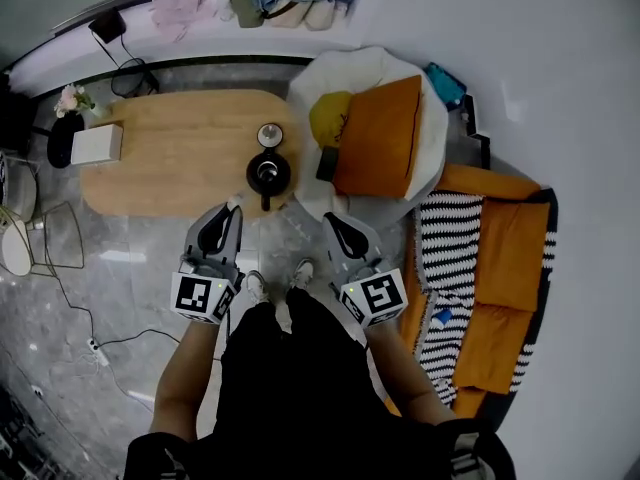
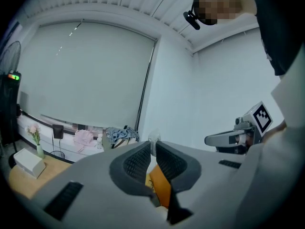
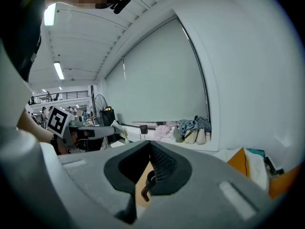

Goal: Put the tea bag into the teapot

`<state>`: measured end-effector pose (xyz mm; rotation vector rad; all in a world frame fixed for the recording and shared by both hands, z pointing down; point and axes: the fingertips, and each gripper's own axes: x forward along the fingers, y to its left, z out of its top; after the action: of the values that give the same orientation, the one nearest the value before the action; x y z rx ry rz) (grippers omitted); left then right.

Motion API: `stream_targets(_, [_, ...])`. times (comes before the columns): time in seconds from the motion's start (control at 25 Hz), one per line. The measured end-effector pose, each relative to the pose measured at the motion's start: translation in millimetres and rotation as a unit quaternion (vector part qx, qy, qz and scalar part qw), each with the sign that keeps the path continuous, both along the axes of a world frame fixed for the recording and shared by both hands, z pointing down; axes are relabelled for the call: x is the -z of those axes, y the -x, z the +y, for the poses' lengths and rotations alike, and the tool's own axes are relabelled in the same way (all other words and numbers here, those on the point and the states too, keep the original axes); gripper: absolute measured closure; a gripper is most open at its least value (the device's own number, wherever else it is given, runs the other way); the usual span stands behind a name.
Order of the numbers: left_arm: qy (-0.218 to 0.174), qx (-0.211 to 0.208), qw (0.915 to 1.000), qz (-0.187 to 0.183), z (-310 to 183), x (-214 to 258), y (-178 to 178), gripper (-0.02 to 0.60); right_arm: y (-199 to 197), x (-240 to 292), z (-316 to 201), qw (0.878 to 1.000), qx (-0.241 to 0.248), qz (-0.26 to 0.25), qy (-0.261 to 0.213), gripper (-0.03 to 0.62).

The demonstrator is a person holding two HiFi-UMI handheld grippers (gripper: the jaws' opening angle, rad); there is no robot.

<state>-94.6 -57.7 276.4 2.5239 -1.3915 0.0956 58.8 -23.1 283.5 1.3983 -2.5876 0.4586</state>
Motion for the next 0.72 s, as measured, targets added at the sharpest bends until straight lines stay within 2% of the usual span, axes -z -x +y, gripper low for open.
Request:
stream_targets(0.2, [0.033,0.009,0.9991,-0.026,-19.6,-64.8,0.4,0.548,6.3,-58.2,-14.1,0.999,0.019,-0.005,0.033,0.589])
stream_targets(0.4, [0.082,-0.017,0.9947,-0.059,-33.4,-141.7,-5.7,0.548,16.5,-115.5,-19.2,0.997,0.026,-0.007,0.066,0.589])
stream_targets(0.64, [0.11,-0.044,0.9864,-0.114,-64.0,-212.8,-10.8,0.548,27.7,-158.4,-33.0,0.997,0.031,-0.007,0.074,0.589])
stream_targets(0.72, [0.104,-0.055,0.9846,-0.129,-72.1,-226.8,-14.1,0.548,28.7,-169.5,-35.6,0.996,0.032,-0.008,0.077,0.589])
